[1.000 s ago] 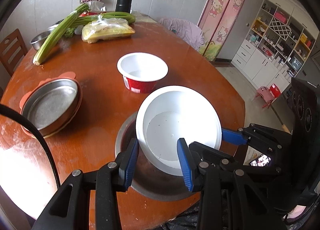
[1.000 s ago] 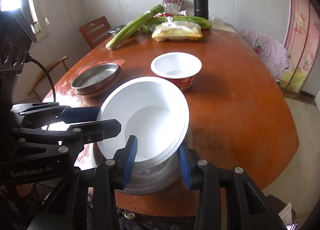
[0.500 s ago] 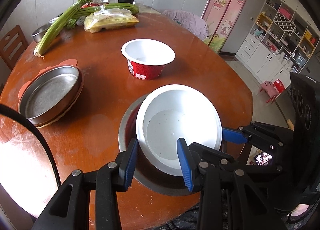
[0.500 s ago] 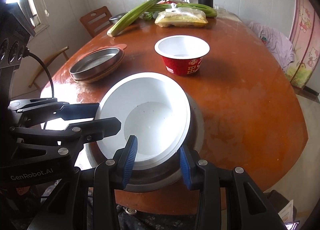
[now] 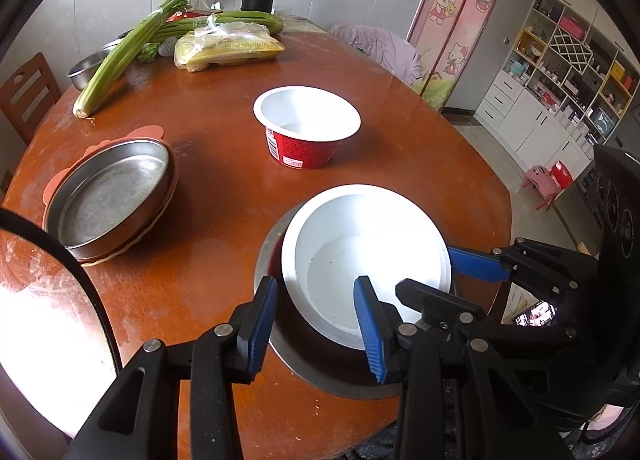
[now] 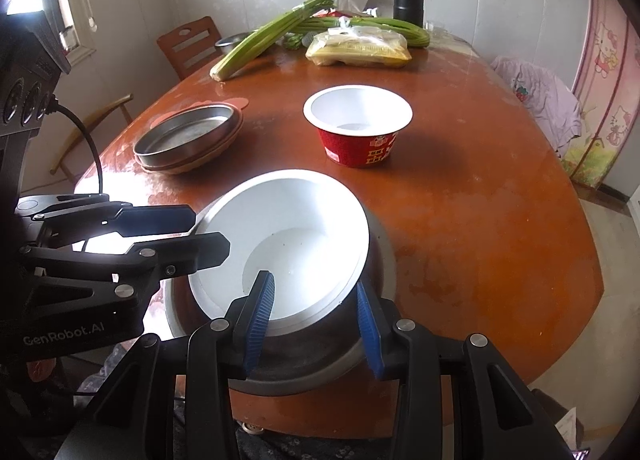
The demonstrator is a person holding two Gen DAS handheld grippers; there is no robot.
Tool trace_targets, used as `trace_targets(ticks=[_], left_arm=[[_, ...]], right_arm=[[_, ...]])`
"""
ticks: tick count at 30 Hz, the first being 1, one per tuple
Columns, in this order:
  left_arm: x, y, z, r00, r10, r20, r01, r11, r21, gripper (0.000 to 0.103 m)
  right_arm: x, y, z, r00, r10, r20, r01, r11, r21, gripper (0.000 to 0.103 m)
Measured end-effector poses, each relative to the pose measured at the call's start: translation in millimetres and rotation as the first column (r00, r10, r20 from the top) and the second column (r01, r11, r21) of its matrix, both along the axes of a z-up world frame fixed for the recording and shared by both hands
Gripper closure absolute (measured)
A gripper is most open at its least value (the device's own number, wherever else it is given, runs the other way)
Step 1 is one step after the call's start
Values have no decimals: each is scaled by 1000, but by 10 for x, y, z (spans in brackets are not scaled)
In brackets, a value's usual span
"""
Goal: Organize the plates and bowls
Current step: 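Lower the white bowl into the steel mixing bowl, open the left gripper, then move the left gripper to the rim of the red-printed white bowl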
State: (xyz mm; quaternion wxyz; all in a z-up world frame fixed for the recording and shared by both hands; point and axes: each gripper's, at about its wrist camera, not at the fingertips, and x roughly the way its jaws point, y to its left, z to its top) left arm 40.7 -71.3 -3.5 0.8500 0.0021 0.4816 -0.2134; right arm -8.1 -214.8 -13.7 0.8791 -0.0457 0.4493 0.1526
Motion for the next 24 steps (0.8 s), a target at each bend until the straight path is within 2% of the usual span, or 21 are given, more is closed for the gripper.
trace_targets(ticks=[10,24], left_arm=[[21,16,98,1000,3,25,-3,1000,-6,63],[300,-39,298,997,39,62,-40,999,14,50]], right_arm=[[33,-104,70,999,-31,16,31,999,19,61],[331,-244,277,997,-72,40,69,996,53,61]])
